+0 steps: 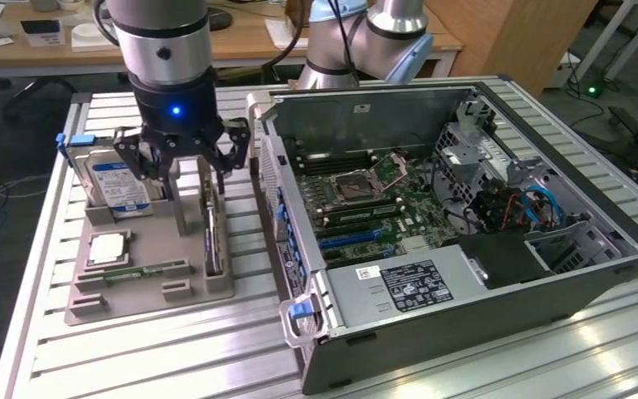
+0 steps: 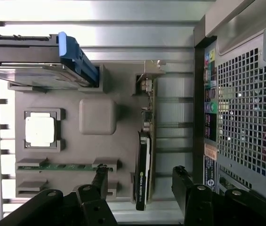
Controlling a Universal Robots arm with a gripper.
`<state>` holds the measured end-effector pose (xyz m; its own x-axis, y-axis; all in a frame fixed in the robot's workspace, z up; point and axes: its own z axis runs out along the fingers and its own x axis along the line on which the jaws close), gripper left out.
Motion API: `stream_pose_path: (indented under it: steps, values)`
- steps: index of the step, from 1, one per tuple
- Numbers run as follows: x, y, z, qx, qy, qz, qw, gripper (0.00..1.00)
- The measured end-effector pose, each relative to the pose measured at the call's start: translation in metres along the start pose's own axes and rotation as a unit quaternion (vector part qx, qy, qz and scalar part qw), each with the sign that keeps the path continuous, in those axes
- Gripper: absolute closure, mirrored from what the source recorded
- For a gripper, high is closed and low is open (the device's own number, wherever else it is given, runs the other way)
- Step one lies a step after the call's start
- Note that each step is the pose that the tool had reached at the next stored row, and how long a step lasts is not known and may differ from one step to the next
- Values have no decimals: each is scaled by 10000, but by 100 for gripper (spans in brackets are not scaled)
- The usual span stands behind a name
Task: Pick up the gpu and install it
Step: 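Pick up the gpu and move the gpu toward the slot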
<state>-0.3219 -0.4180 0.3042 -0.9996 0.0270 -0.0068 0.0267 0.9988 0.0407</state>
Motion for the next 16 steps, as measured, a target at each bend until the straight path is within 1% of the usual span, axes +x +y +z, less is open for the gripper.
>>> stream_pose_path:
  steps: [13, 16]
  values:
    - [-10, -9, 234, 0, 8, 1, 10000, 34]
    - [-13, -10, 239, 1, 8, 3, 10000, 34]
